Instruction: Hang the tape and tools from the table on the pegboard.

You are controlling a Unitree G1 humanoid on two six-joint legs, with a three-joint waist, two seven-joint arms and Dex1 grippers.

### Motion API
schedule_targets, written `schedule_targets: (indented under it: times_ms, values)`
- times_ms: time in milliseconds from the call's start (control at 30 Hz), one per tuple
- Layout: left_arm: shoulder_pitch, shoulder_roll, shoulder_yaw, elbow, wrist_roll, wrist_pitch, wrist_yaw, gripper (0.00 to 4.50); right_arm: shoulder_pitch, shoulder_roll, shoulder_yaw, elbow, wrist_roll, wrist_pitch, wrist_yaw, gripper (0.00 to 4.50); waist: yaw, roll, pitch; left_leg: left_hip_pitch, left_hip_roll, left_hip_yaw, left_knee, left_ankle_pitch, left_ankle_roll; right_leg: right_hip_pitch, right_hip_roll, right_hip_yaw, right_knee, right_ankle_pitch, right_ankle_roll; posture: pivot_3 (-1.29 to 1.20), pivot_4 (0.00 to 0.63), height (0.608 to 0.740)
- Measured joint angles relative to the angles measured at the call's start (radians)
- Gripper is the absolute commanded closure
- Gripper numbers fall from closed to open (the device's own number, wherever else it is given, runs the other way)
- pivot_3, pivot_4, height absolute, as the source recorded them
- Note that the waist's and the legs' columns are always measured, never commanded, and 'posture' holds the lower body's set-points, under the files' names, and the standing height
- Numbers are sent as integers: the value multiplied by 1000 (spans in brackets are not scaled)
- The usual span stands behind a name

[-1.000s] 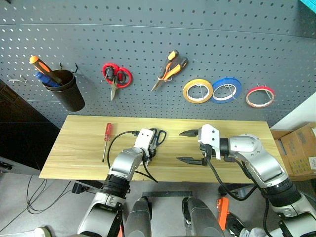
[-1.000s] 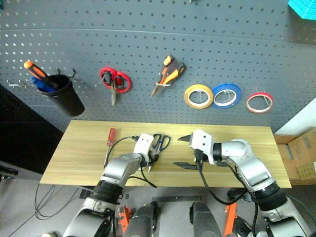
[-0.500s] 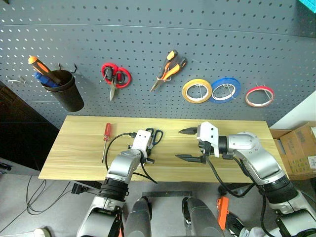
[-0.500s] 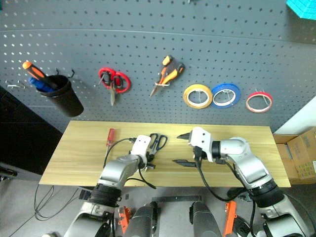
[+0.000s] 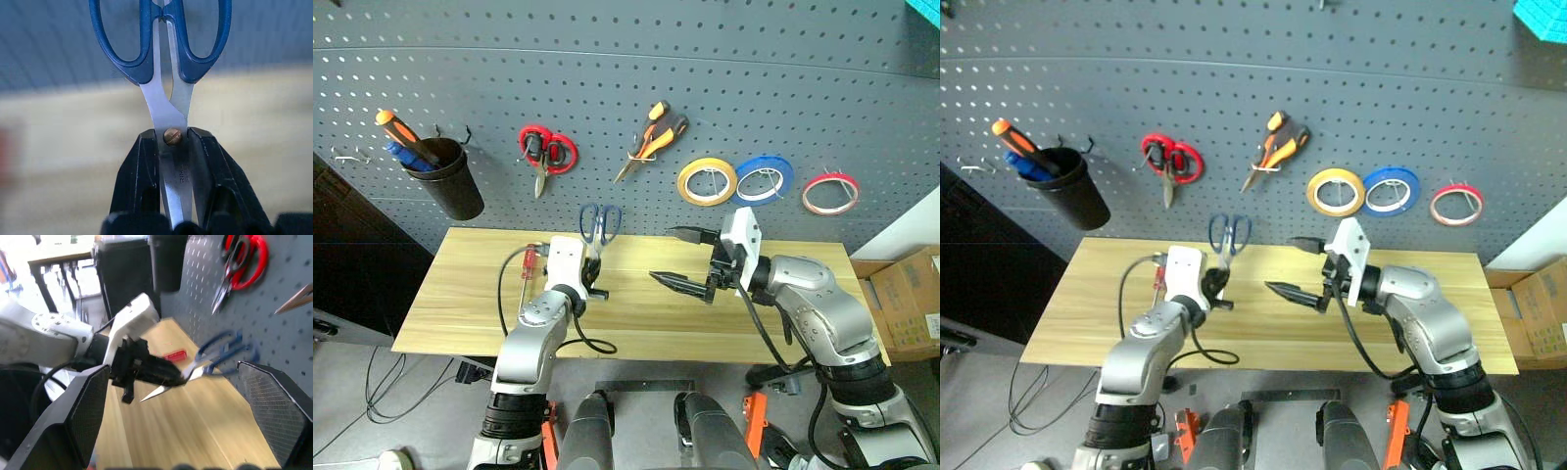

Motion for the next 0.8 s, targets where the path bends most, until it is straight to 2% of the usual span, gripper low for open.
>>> schedule_targets:
  times_ms: [167, 367, 800]
  values:
    - [73, 1, 7, -135, -7, -21, 2, 3985, 3, 57, -40, -30, 58, 1, -52, 0, 5, 0, -17, 0, 0, 1, 0, 0, 0, 0, 0, 0, 0, 0, 0, 80, 117, 740]
    - [182, -10, 45, -275, -5, -22, 43, 3985, 3, 62, -52, -41, 90, 1, -64, 0, 10, -1, -31, 1, 0, 1, 1, 0, 0, 1, 0, 0, 0, -1, -3, 108, 106, 740]
    - [203, -24, 45, -331, 22, -106, 106, 3985, -17, 70, -52, 6, 108, -28, -44, 0, 25, -3, -56, 1, 0, 1, 2, 0, 0, 2, 1, 0, 0, 0, -1, 125, 85, 740]
